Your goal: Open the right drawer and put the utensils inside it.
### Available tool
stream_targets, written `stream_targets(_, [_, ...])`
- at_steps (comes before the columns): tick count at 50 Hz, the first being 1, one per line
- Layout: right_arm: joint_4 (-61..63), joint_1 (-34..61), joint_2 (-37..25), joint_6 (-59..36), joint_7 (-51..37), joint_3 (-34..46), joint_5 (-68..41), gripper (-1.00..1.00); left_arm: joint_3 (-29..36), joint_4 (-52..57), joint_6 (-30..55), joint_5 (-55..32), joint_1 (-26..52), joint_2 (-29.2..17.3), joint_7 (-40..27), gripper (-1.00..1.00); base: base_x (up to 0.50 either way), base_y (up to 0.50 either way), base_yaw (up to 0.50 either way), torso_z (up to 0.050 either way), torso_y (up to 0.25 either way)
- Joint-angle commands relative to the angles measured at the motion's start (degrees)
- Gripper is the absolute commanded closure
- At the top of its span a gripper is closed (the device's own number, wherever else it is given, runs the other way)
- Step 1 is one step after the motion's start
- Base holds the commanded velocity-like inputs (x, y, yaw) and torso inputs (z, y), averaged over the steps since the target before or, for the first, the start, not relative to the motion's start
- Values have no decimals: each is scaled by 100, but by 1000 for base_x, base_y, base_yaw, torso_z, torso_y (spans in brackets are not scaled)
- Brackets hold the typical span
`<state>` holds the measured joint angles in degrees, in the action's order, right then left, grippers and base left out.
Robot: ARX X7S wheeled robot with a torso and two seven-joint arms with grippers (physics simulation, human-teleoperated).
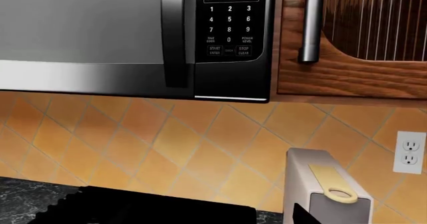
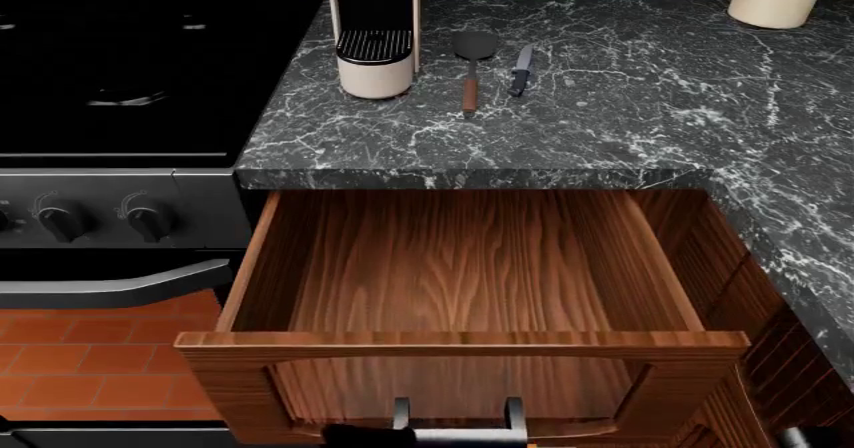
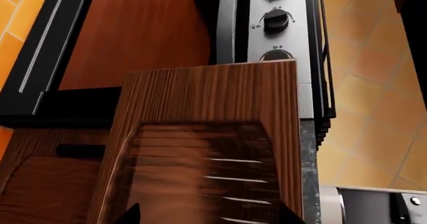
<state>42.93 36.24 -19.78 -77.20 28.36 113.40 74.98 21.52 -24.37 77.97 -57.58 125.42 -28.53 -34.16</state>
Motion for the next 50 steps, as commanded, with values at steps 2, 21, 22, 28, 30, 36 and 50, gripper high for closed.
stream_targets(2, [449, 266, -237, 576, -492, -186, -402, -100, 8, -18, -3, -17, 18, 3, -5, -100, 0, 0, 0, 0, 0])
stream_targets(21, [1333, 742, -415, 1105, -545, -547, 5, -100, 10, -10, 7, -55, 18, 3, -38, -100, 0, 0, 0, 0, 0])
stream_targets(22, [1349, 879, -413, 1125, -595, -665, -188, -100, 18, -17, 0, -49, 18, 3, -32, -100, 0, 0, 0, 0, 0])
stream_targets(28, [1395, 1103, -370, 1140, -522, -874, -196, -100, 29, -21, -13, -51, 13, -2, -27, -100, 0, 0, 0, 0, 0])
stream_targets(30, [1430, 1148, -351, 1129, -444, -922, -100, -100, 31, -15, -12, -56, 16, -1, -26, -100, 0, 0, 0, 0, 0])
stream_targets(36, [1555, 1299, -281, 1084, -133, -1120, 301, -100, 40, -20, -18, -59, 8, 1, -35, -100, 0, 0, 0, 0, 0])
stream_targets(50, [1693, 1070, 125, 1117, 1704, -1508, 1393, -100, 63, -17, -17, -70, 29, -9, -36, -100, 0, 0, 0, 0, 0])
